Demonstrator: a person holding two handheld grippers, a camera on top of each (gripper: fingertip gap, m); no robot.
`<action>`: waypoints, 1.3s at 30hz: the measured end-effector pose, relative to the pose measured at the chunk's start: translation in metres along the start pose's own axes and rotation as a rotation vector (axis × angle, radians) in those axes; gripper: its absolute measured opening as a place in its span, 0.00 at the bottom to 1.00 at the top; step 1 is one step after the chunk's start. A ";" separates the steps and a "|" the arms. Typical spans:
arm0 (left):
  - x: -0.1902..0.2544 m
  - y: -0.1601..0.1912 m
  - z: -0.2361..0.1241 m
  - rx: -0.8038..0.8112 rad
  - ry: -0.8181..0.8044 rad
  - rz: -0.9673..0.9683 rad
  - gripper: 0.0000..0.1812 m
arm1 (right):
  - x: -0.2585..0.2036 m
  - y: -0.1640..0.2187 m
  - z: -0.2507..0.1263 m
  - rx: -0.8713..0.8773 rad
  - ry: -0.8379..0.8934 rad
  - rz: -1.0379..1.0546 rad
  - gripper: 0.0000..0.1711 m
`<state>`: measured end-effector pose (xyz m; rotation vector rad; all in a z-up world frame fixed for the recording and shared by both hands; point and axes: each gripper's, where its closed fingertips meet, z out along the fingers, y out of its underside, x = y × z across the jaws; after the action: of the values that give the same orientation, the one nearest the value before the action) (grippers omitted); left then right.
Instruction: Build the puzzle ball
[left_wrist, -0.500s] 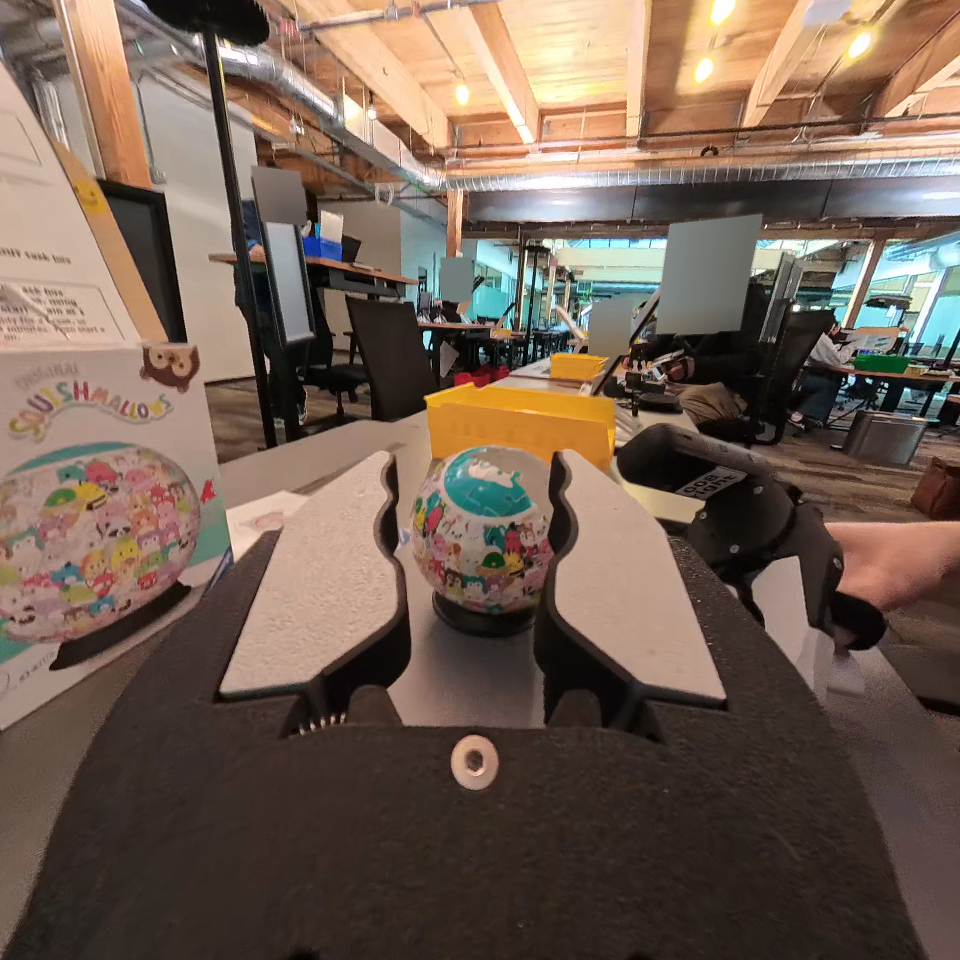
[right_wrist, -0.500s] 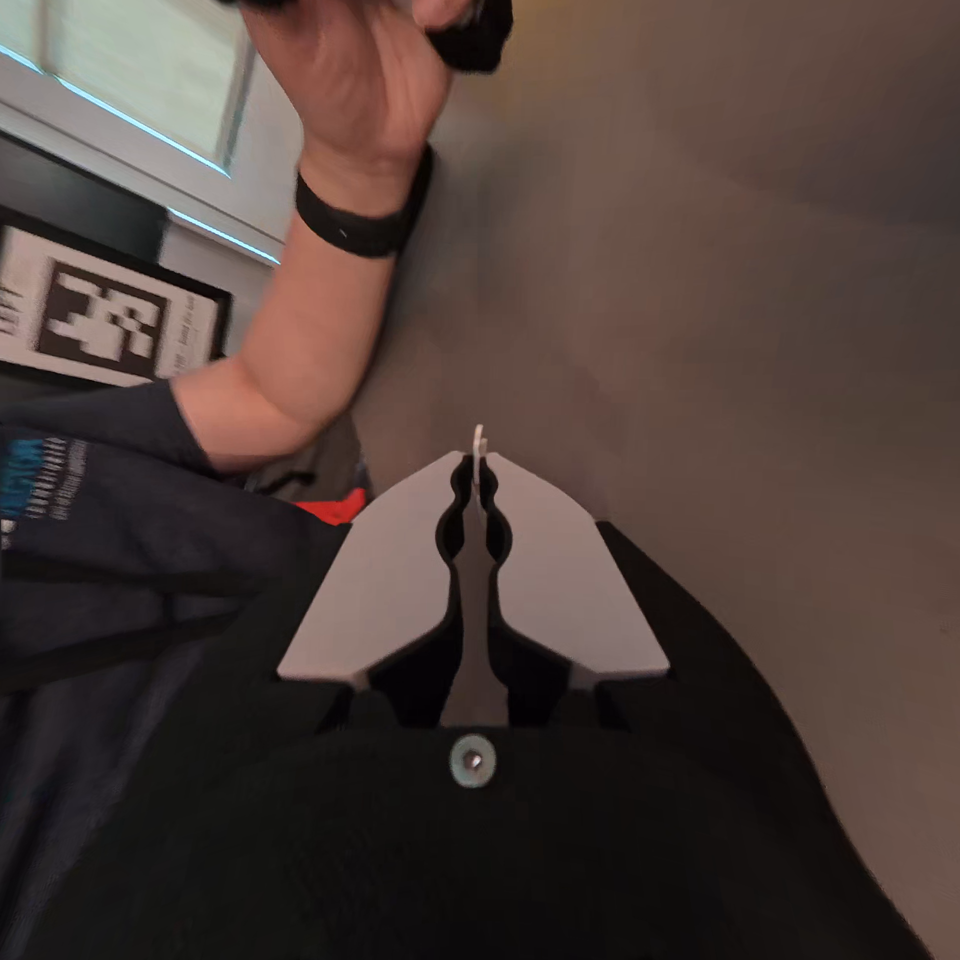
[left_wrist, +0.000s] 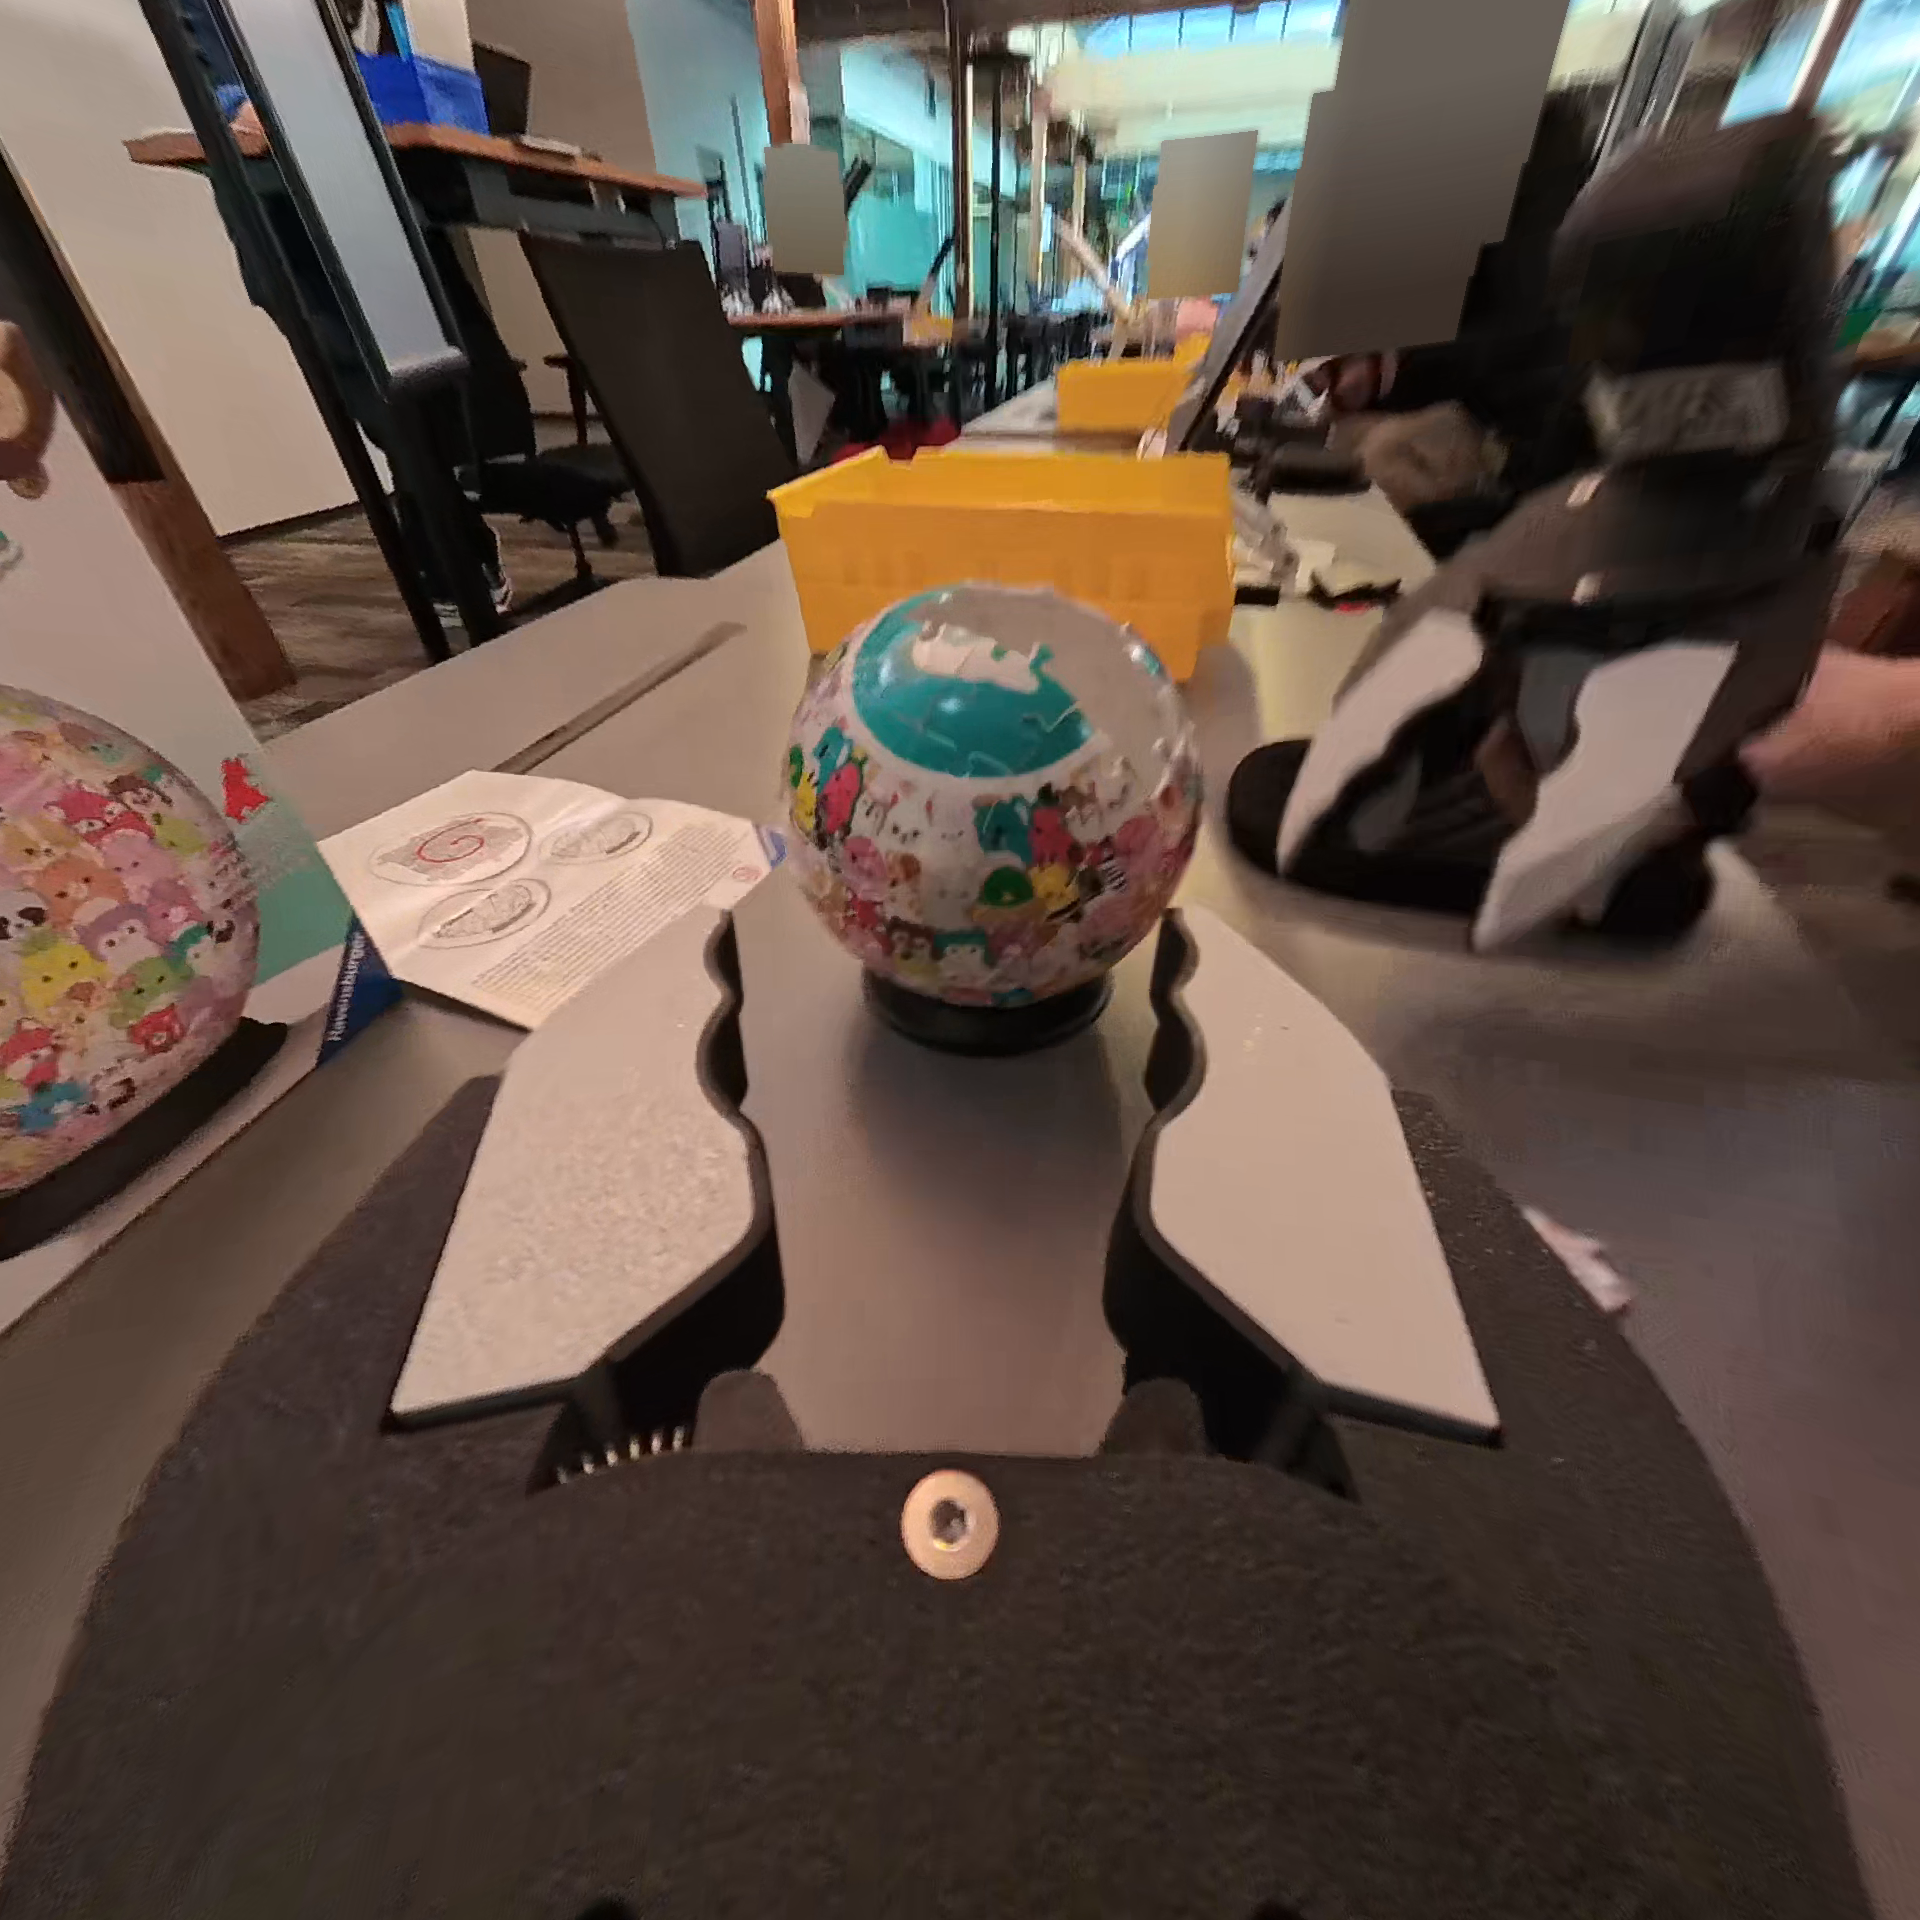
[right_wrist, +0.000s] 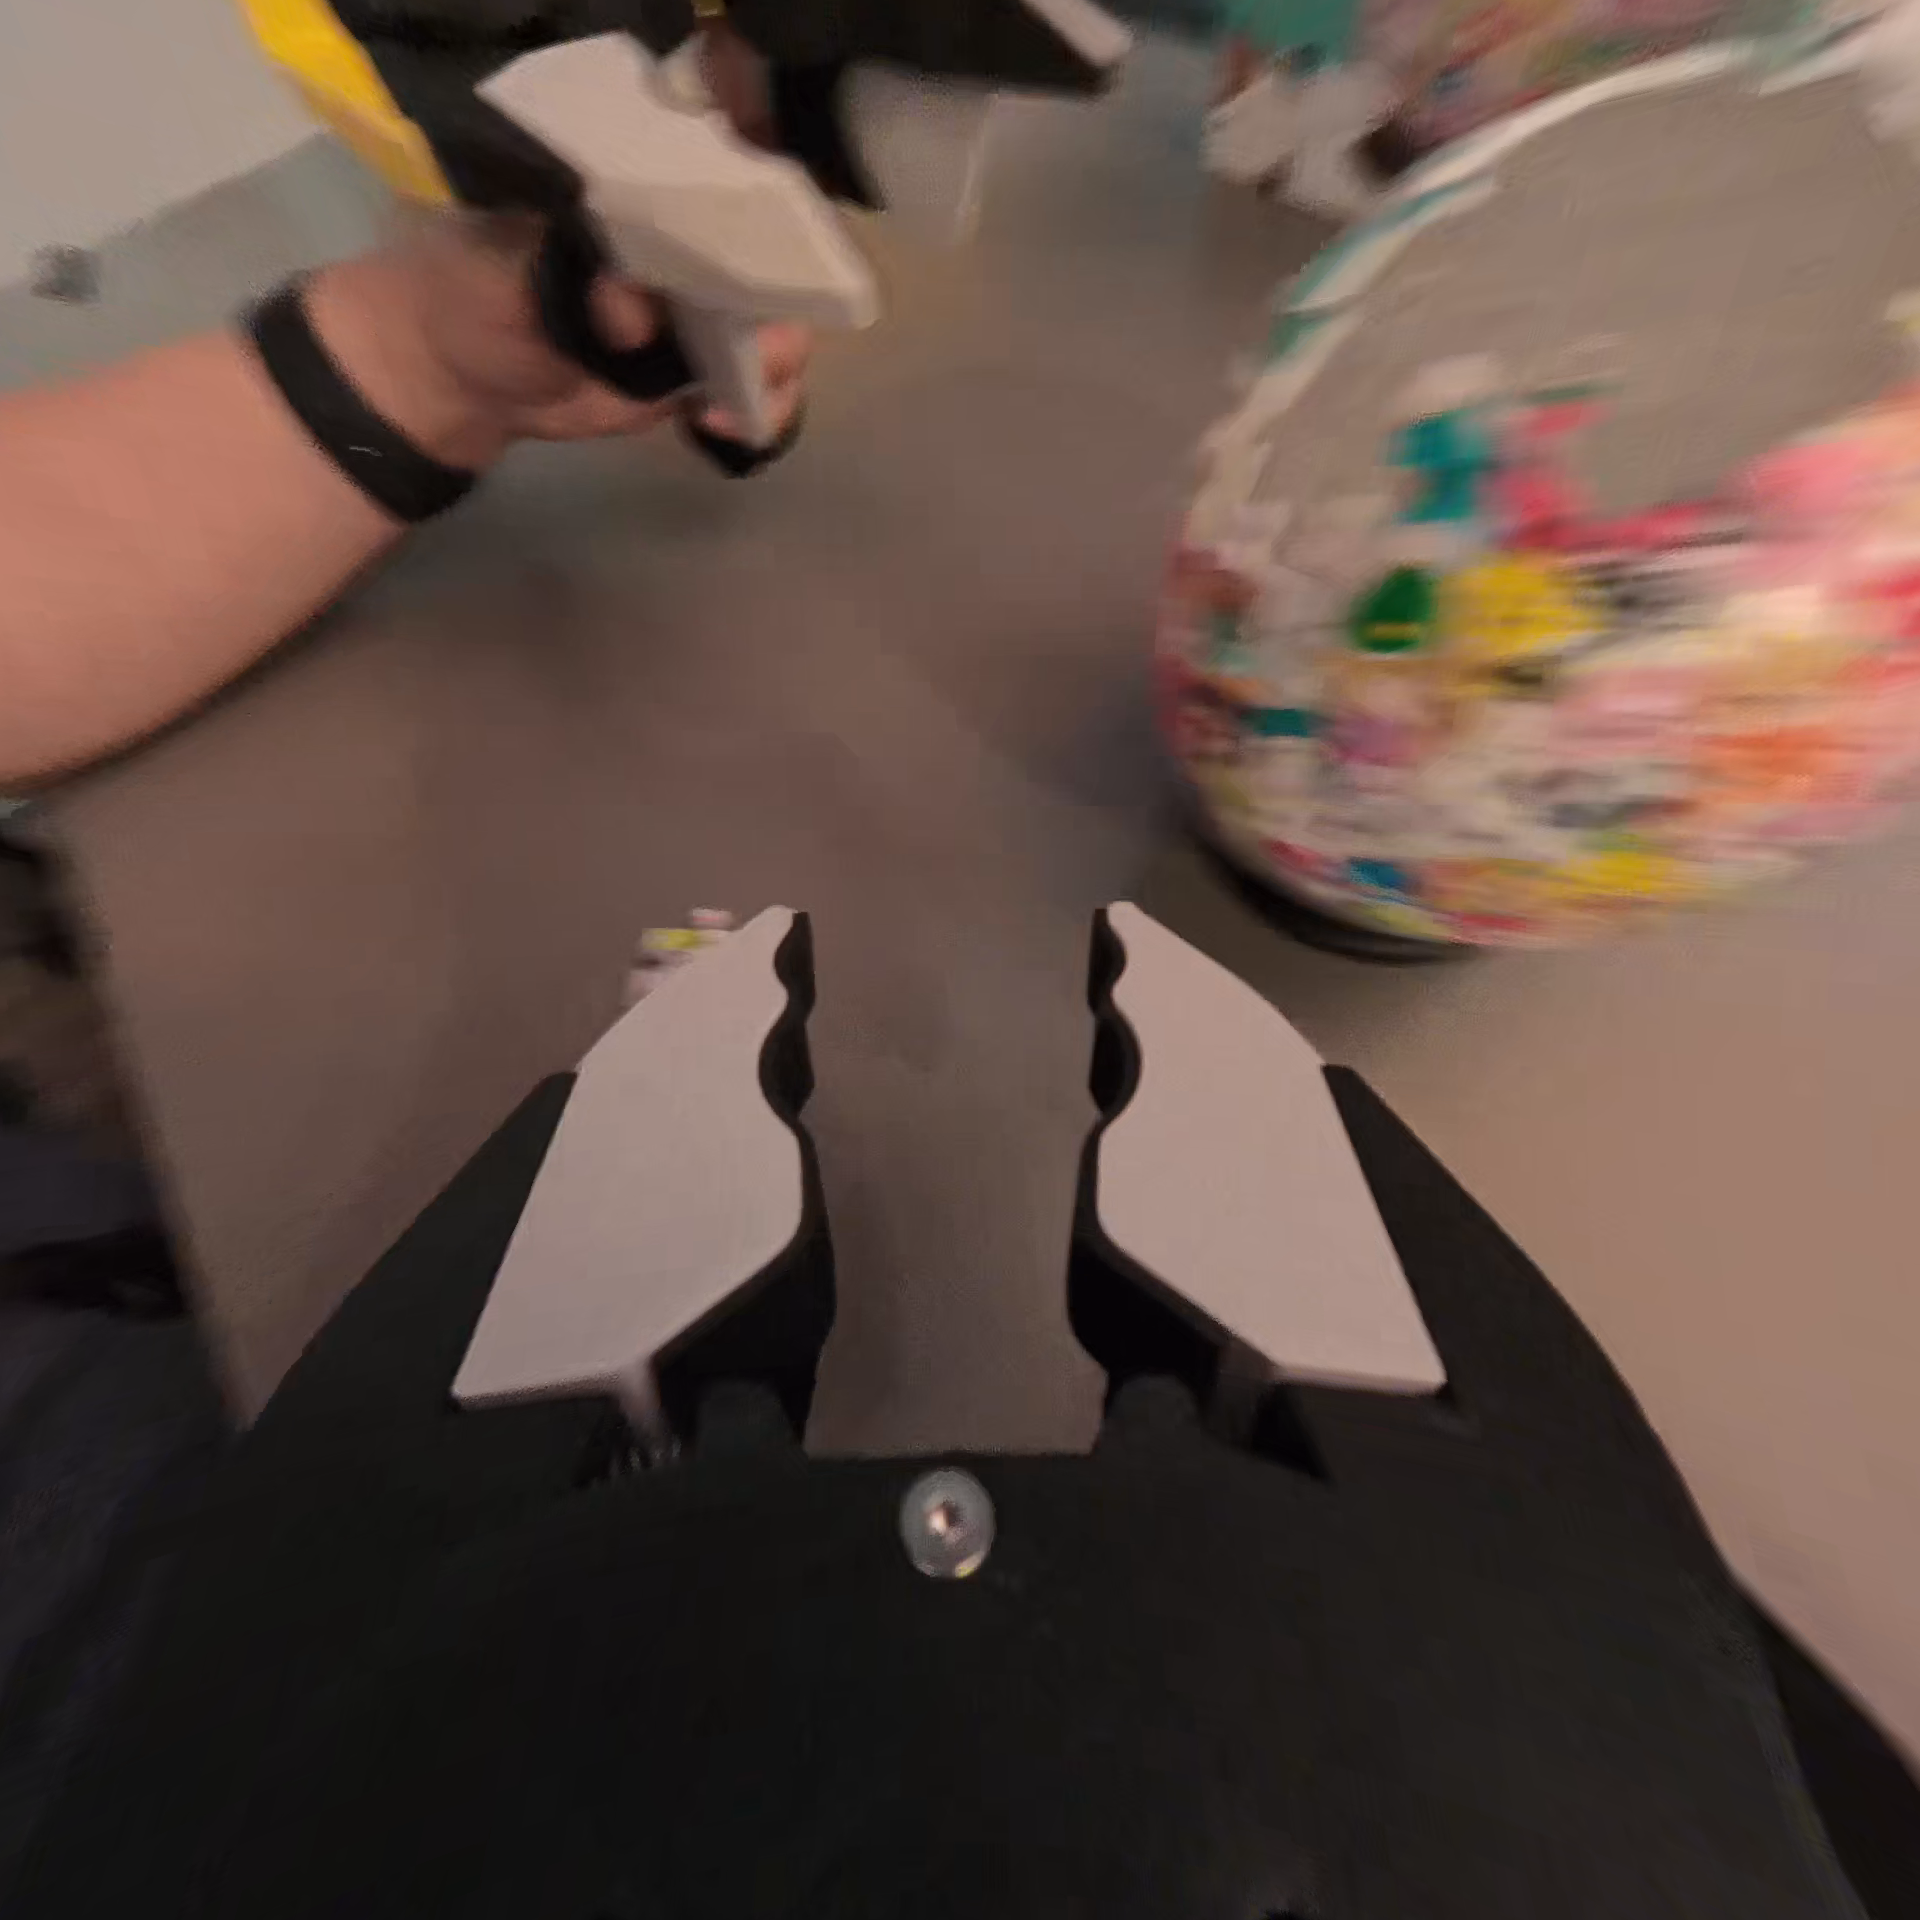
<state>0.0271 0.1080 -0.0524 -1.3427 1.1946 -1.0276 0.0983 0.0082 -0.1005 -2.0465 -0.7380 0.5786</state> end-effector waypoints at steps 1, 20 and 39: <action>-0.004 0.003 0.006 -0.018 0.010 0.011 0.43 | 0.023 -0.001 -0.009 0.014 0.095 -0.041 0.34; 0.000 0.032 0.065 -0.179 0.155 0.167 0.44 | 0.101 -0.011 0.005 -0.028 0.217 -0.203 0.42; 0.017 0.022 0.059 -0.349 -0.109 -0.024 0.45 | 0.099 -0.012 0.005 -0.303 -0.267 -0.008 0.43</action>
<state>0.0853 0.1006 -0.0816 -1.6643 1.3182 -0.7730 0.1625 0.0843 -0.1053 -2.2664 -1.0430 0.7853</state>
